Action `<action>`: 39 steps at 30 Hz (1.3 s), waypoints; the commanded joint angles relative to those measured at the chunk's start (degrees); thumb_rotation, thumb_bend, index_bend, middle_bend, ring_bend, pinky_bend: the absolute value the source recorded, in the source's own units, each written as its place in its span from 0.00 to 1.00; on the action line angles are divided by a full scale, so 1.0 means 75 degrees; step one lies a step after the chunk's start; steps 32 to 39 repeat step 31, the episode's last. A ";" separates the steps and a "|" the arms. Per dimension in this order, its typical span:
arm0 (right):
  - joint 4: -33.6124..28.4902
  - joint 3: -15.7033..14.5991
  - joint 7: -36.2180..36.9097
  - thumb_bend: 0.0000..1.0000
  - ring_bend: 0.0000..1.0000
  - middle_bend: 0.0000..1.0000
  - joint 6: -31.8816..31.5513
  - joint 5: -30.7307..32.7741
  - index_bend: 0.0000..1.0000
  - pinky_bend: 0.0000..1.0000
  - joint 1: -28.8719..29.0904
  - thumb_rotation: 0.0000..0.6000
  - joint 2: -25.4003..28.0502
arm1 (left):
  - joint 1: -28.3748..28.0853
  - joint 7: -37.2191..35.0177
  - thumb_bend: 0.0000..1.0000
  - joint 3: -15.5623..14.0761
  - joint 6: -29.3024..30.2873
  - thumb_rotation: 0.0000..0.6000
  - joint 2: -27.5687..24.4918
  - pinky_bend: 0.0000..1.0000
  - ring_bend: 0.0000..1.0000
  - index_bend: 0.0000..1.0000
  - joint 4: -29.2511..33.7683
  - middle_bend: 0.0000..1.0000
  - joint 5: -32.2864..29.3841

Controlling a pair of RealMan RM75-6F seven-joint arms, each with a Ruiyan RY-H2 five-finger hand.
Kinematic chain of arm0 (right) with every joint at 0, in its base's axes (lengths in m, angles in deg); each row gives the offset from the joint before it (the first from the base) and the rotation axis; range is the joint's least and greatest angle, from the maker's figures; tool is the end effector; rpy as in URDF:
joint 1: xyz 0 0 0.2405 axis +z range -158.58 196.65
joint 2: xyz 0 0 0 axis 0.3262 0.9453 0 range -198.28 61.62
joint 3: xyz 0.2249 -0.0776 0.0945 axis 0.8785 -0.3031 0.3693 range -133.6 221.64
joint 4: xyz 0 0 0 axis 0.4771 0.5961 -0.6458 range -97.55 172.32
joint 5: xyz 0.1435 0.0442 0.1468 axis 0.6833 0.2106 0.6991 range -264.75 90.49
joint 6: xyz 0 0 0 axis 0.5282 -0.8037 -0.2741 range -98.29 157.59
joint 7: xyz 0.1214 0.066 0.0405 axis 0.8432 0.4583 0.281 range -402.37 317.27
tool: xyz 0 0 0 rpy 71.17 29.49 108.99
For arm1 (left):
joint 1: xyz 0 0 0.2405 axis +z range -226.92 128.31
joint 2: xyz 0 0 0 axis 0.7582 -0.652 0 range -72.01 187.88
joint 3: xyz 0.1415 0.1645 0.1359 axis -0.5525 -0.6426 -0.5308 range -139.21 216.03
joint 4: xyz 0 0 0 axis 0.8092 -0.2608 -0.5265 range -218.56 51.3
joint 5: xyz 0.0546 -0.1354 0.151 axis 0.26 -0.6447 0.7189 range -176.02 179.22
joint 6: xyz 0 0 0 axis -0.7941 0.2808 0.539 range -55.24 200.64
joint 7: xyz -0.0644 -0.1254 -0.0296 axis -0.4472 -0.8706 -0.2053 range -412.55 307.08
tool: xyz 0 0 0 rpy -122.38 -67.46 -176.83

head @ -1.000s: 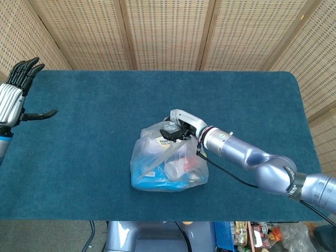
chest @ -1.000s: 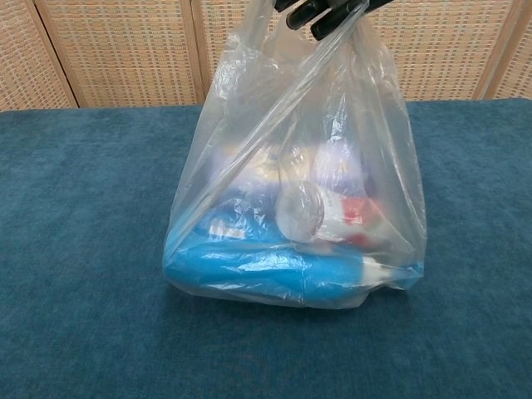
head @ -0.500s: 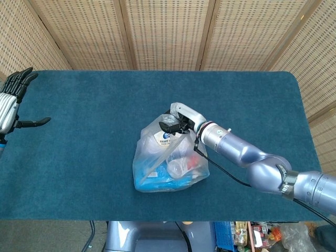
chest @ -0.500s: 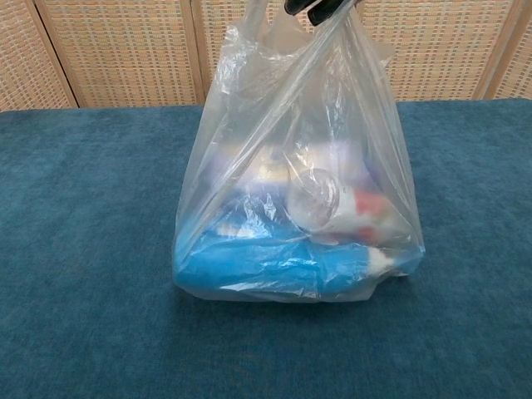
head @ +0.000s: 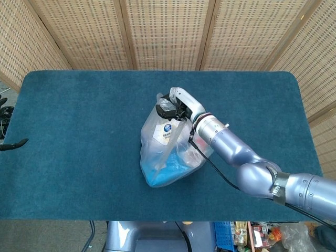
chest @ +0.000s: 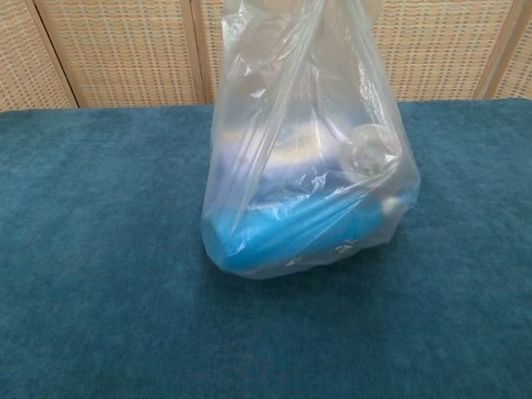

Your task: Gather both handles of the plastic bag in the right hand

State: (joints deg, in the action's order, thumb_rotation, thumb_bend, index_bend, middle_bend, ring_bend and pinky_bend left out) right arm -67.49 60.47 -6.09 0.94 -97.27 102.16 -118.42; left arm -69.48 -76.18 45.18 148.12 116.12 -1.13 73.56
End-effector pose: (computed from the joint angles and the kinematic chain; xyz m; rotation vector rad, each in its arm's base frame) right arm 0.0612 -0.3994 0.1423 1.3392 -2.2157 1.3678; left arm -0.3184 0.2871 0.2270 -1.2331 -0.9963 -1.1032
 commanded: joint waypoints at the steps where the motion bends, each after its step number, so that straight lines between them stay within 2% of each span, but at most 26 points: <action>1: -0.0269 0.0002 -0.0318 1.00 0.76 0.85 -0.0341 0.0504 0.86 1.00 0.0273 1.00 0.0137 | 0.0401 0.0381 0.00 -0.0035 0.0240 1.00 0.0008 0.00 0.00 0.00 0.0395 0.00 -0.0337; 6: -0.0348 0.0096 -0.0476 1.00 0.78 0.86 -0.0400 0.1037 0.86 1.00 0.0448 1.00 0.0354 | 0.0628 0.0383 0.00 0.0004 0.0297 1.00 0.0080 0.00 0.00 0.00 0.0581 0.00 -0.0585; 12: -0.0153 -0.0062 -0.0927 1.00 0.78 0.86 -0.0244 0.2351 0.86 1.00 0.0934 1.00 0.0615 | 0.0702 0.0538 0.00 0.0095 0.0236 1.00 0.0240 0.00 0.00 0.00 0.0518 0.00 -0.0581; 17: -0.0031 -0.0154 -0.1191 1.00 0.79 0.86 -0.0575 0.3354 0.86 1.00 0.1325 1.00 0.0649 | 0.0725 0.0814 0.00 0.0152 0.0243 1.00 0.0284 0.00 0.00 0.00 0.0487 0.00 -0.0593; 22: 0.0010 -0.0344 -0.2332 1.00 0.79 0.86 -0.1876 0.5800 0.86 1.00 0.2318 1.00 0.0700 | 0.0803 0.0963 0.00 0.0249 0.0419 1.00 0.0291 0.00 0.00 0.00 0.0549 0.00 -0.0468; 26: 0.0135 -0.0143 -0.3270 1.00 0.79 0.86 -0.2321 0.7054 0.85 1.00 0.2602 1.00 0.0793 | 0.0853 0.0973 0.00 0.0253 0.0402 1.00 0.0270 0.00 0.00 0.00 0.0608 0.00 -0.0390; 29: 0.0208 0.0220 -0.4135 1.00 0.79 0.86 -0.2512 0.7882 0.85 1.00 0.2604 1.00 0.0947 | 0.0885 0.0958 0.00 0.0279 0.0364 1.00 0.0254 0.00 0.00 0.00 0.0638 0.00 -0.0346; 31: 0.0246 0.0466 -0.4610 1.00 0.79 0.86 -0.2557 0.8194 0.85 1.00 0.2524 1.00 0.1047 | 0.0897 0.0943 0.00 0.0290 0.0339 1.00 0.0245 0.00 0.00 0.00 0.0659 0.00 -0.0303; 39: 0.0246 0.0466 -0.4610 1.00 0.79 0.86 -0.2557 0.8194 0.85 1.00 0.2524 1.00 0.1047 | 0.0897 0.0943 0.00 0.0290 0.0339 1.00 0.0245 0.00 0.00 0.00 0.0659 0.00 -0.0303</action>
